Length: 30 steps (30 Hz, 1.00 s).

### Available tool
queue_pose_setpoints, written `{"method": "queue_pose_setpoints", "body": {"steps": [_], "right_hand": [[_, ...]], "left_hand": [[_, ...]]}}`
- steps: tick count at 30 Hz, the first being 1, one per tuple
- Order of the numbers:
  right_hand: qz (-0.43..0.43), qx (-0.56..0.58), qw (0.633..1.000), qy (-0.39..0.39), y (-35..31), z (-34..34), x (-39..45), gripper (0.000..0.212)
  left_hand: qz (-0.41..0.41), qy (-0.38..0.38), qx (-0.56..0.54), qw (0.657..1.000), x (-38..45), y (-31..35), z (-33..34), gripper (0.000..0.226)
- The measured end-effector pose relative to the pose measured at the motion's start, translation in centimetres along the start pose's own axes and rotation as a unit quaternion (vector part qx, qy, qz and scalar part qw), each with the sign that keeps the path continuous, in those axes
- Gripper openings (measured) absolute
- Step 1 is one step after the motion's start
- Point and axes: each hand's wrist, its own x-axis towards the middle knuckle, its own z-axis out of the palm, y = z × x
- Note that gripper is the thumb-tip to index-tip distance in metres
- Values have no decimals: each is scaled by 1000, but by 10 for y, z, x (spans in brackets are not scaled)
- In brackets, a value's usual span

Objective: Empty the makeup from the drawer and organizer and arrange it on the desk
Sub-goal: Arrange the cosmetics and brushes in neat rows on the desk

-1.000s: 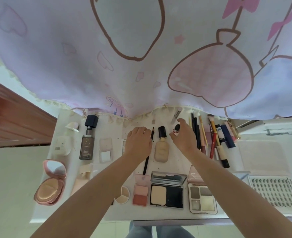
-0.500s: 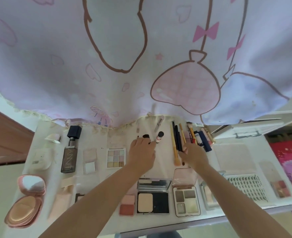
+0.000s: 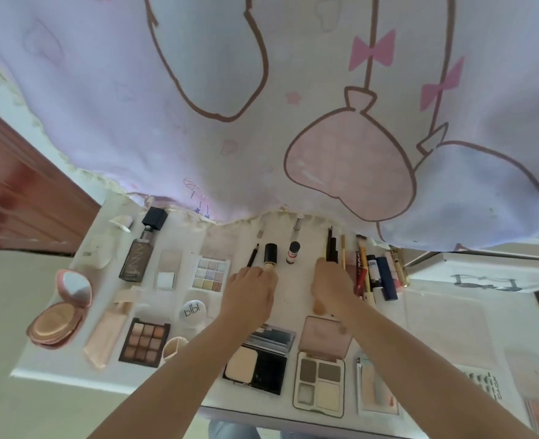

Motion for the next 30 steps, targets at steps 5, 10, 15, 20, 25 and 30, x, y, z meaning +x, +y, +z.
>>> {"method": "queue_pose_setpoints", "body": {"steps": [5,10,15,20,25,30], "right_hand": [[-20,54,998,-6,2,3,0,30],[-43,80,996,-13,-3,9,-1,27],[-66,17,996,65,11,4,-9,26],[17,-10,994,111,40,-11,-5,38],[24,6,997,72,44,-7,-1,43],[-8,12,988,156,48,-35,-13,19]], "left_hand": [[-38,7,-5,999,-10,12,8,31],[-49,11,-22,998,-16,16,9,29],[-52,-5,-13,999,-14,17,3,30],[-33,-10,-1,999,-6,20,1,33],[-19,-14,-12,1000,-1,16,3,33],[-10,-15,-31,999,2,8,-2,31]]}}
